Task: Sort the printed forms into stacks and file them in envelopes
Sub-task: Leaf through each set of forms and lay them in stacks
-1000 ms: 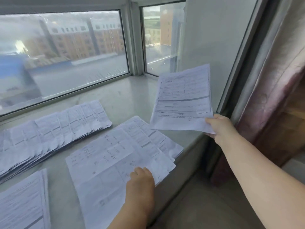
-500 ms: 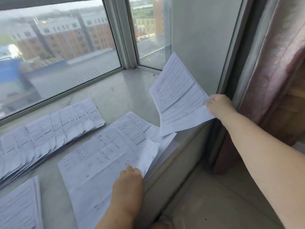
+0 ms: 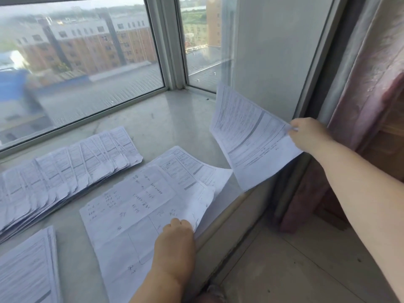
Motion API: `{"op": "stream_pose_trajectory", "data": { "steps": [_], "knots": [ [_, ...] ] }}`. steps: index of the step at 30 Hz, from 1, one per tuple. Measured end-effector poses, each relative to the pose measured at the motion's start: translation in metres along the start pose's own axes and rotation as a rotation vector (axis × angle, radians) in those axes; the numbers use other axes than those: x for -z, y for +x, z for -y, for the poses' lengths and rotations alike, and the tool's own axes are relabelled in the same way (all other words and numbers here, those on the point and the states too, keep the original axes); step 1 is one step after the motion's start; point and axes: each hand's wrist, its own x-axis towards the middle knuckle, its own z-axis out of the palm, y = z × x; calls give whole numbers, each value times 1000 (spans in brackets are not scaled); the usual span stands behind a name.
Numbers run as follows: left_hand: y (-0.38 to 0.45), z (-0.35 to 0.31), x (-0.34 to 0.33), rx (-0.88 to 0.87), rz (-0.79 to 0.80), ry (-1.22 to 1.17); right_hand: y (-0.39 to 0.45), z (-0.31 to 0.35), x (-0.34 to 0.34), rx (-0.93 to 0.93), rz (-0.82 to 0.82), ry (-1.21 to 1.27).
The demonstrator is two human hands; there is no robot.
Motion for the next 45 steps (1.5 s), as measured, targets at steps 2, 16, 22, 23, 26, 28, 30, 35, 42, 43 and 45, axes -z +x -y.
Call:
{"op": "stream_pose_trajectory", "data": {
  "steps": [2, 16, 22, 23, 26, 28, 30, 35, 42, 43, 45],
  "knots": [
    [-1, 2, -1, -5, -1, -12, -8, 3, -14, -1, 63, 74],
    [-8, -6, 12, -86, -62, -102, -29, 29, -98, -41, 615, 443],
    [-6, -6, -9, -70, -128, -5, 4, 14, -79, -118, 707, 433],
    [-5, -5, -11, -56, -119, 1, 5, 19, -79, -98, 728, 432],
    [-4, -4, -15, -32, -103, 1, 0, 41, -95, -9, 828, 405],
    [-4, -5, -14, -59, -115, 14, -9, 58, -112, 42, 845, 383],
    [-3, -6, -12, -68, -74, -11, -17, 72, -123, 75, 828, 389],
    [-8, -3, 8, -58, 161, -56, -31, 77, -112, -21, 810, 385],
    [-24, 30, 19, -130, 70, -261, -85, 107, -72, 106, 257, 285],
    [-31, 42, 21, -139, 20, -278, -104, 122, -70, 113, 325, 423],
    [-48, 74, 22, -129, -94, -299, -149, 152, -71, 116, 519, 620]
  ]
}}
